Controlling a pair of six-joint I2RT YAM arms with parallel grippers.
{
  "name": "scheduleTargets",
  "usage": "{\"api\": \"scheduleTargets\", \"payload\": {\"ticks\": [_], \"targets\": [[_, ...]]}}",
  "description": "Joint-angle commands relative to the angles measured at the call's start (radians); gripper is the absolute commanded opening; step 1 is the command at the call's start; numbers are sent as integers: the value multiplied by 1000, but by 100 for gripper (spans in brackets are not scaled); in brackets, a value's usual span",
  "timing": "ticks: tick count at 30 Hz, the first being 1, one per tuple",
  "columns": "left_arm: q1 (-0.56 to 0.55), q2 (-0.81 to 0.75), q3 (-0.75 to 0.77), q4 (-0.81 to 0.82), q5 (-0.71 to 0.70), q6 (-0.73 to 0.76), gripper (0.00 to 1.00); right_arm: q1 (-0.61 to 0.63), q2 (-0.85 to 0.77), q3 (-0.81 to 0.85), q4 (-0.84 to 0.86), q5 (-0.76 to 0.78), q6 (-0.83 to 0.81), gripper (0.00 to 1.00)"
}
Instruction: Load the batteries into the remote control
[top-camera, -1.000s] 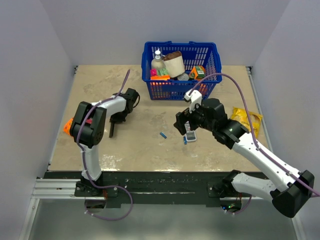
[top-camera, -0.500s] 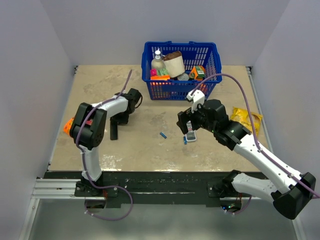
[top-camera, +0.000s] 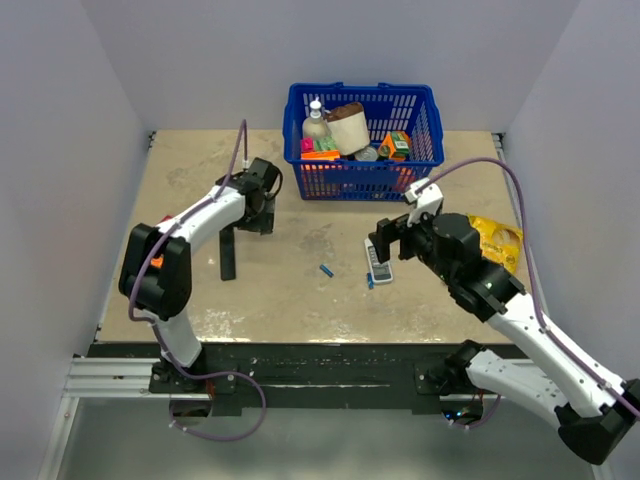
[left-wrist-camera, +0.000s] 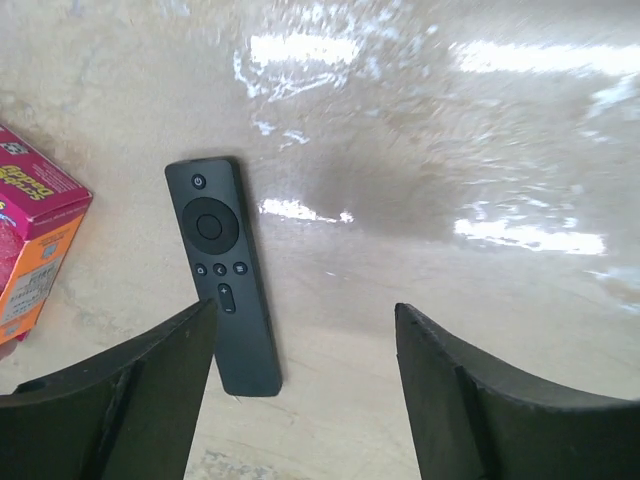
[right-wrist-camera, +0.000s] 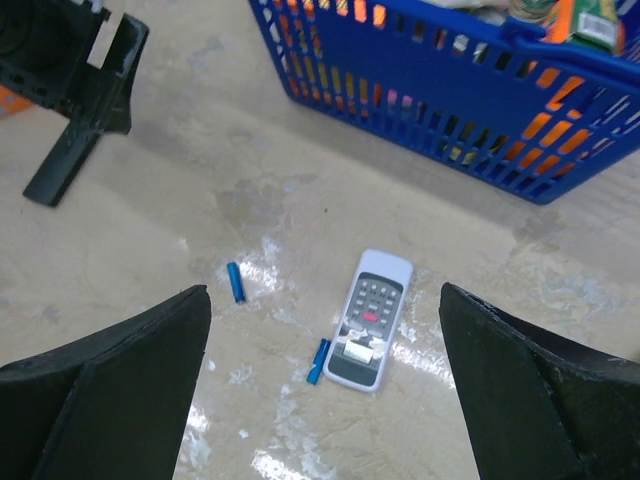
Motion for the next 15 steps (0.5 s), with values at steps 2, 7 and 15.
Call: {"api": "scheduleTargets", "payload": {"ticks": [2,7,15], "targets": [[-5,-119,72,2,77,-40,76,-2,-57,-11,50,157,54,98],[-5,-247,74,73,135,-57,77,0,-19,78,-46,174,63,98],[-4,-605,-55,344,200,-25,88,-2,-126,101,-53,315,115,98]]}}
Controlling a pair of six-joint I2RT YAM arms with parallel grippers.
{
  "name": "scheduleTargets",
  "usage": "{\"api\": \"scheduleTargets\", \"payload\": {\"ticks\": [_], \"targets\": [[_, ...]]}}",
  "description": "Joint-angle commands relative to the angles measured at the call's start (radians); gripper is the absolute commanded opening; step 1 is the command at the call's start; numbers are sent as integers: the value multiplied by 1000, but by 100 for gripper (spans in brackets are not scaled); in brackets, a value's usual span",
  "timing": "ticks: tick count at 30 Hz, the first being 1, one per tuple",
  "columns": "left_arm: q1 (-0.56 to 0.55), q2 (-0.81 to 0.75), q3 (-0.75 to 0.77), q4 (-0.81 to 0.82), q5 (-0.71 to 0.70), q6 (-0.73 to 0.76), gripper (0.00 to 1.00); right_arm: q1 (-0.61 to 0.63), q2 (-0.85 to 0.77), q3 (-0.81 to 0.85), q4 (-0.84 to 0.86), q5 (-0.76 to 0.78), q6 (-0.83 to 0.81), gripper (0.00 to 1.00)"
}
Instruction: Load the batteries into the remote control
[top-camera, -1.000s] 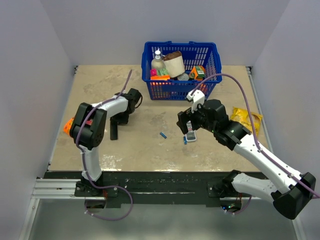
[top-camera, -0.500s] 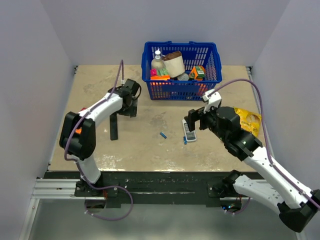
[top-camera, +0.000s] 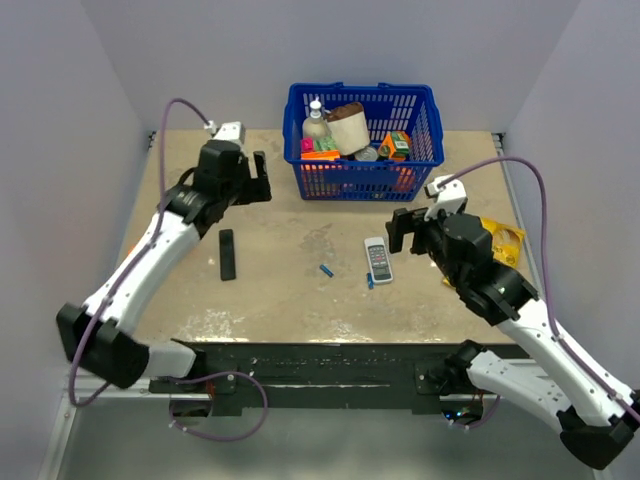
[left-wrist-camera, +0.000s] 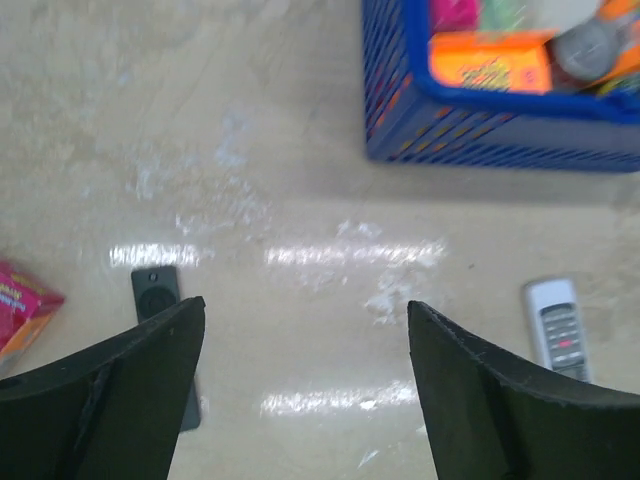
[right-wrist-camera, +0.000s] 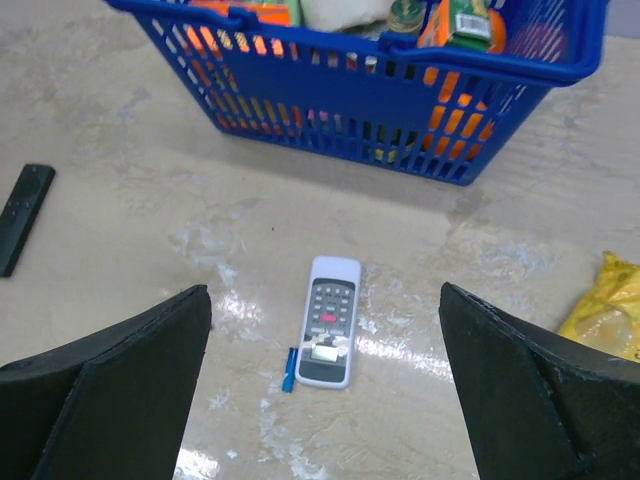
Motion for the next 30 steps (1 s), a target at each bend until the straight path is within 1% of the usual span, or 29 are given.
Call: {"api": "scheduleTargets", "payload": {"ticks": [1,4,7,8,12,13,14,16,17,20,26,30], "targets": [[-4,-229,-73,205,35,16,89,-2,-85,64,14,126,35,98],[-4,-375,-129,283,4,19,92,-2,-133,68,32,172,21,98],[-4,-508,-177,328,-68,24,93,0,-171,79,49,234,6,98],[-4,-572,-182,341,-109,30,93,0,-180,84,54,258,-6,98],[-4,-729,-212,381,-223,73,96,-2,-219,114,67,316,-54,98],[-4,-757,-220,388,-244,83,100,-2,-223,122,74,327,-65,98],[-4,-806,-223,395,-299,102,100,0,-237,124,87,345,-83,98],[-4,-846,-226,401,-352,114,100,-2,-251,130,103,355,-98,98],[-2,-881,-226,401,-404,122,100,-2,-262,130,119,355,-114,98],[-4,-936,-228,401,-477,133,100,0,-281,127,146,358,-138,98],[-4,-1010,-245,386,-582,119,100,-2,-291,124,178,376,-172,98],[-4,-1041,-263,363,-623,87,100,-2,-301,114,179,373,-174,98]]}}
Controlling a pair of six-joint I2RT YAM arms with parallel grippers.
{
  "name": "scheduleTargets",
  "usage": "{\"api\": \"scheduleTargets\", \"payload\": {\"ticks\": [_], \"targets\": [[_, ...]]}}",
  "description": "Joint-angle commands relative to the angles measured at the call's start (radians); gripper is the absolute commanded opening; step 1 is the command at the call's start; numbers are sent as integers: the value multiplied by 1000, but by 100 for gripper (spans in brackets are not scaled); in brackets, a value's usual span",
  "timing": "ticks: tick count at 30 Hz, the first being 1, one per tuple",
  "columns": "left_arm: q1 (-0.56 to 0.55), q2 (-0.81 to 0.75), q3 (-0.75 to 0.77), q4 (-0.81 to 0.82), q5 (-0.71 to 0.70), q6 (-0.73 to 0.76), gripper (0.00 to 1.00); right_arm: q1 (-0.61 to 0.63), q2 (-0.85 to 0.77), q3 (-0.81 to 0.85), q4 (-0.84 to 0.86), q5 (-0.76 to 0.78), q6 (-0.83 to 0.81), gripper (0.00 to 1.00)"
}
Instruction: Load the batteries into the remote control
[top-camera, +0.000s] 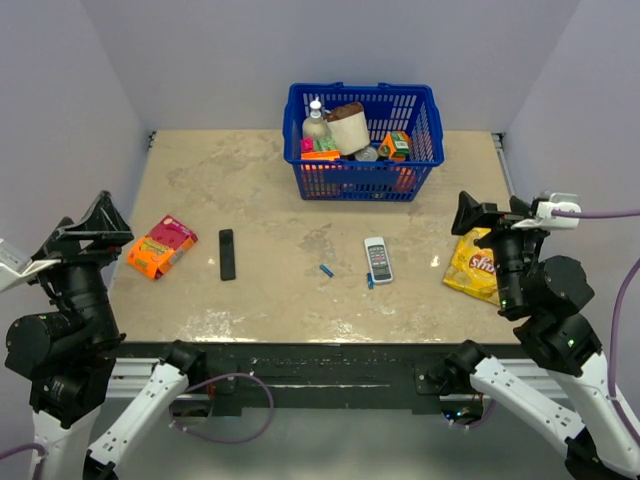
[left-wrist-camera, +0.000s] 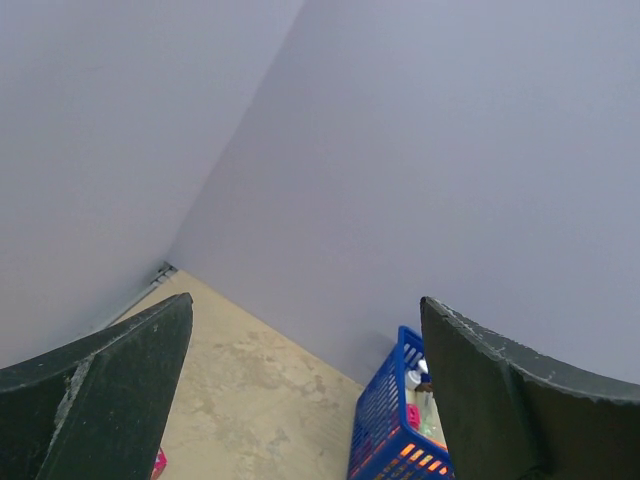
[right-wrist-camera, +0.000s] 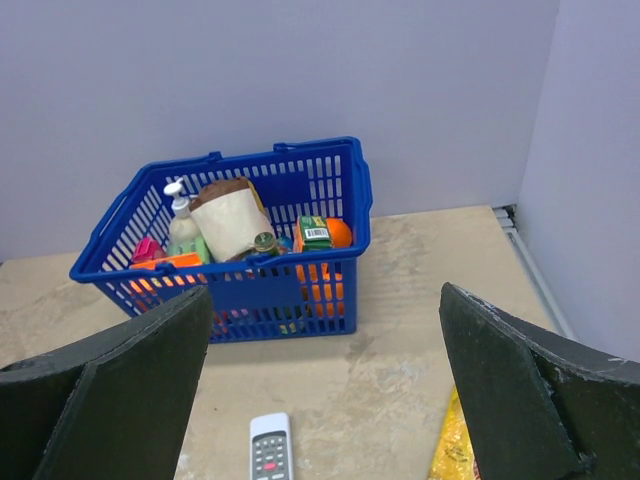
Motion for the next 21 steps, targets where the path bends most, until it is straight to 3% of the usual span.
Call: {"api": "scheduleTargets", "payload": {"ticks": [1,21], "targets": [[-4,-27,-27,-4,-91,-18,100,0,-23,8,52,26,-26,98],[-4,30,-60,2,-122,-107,100,-2,-60,-21,65,31,-21,98]]}}
